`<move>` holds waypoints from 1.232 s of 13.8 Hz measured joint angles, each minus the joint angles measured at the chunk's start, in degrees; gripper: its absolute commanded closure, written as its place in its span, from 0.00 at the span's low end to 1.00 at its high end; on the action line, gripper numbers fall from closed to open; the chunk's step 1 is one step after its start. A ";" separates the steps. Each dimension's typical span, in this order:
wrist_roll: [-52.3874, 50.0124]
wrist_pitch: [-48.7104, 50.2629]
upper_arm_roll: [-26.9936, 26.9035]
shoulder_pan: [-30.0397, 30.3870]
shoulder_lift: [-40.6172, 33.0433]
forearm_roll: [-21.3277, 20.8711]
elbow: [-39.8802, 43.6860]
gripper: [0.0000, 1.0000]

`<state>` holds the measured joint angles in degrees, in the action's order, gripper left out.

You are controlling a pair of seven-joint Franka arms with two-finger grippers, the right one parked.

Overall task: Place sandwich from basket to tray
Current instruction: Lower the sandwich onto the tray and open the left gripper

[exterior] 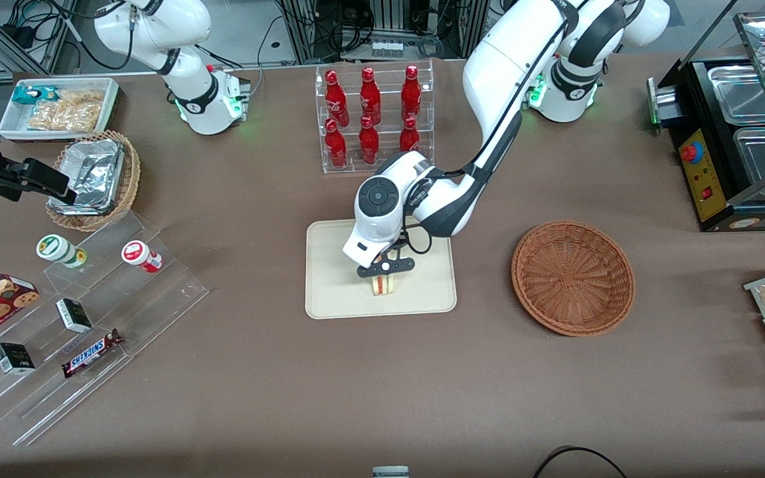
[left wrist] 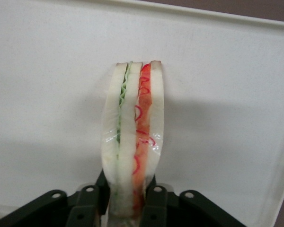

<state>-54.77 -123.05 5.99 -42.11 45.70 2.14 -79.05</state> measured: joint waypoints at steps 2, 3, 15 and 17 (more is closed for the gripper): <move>0.00 -0.03 0.00 0.00 -0.02 0.18 0.46 0.00; -0.01 -0.03 0.00 0.00 -0.07 0.20 0.71 0.00; -0.26 16.59 -0.79 1.26 -12.84 0.24 2.14 0.00; 1.39 19.80 -1.19 2.35 -14.81 0.12 2.12 0.00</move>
<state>-53.38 -103.25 4.80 -39.76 30.89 2.25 -76.92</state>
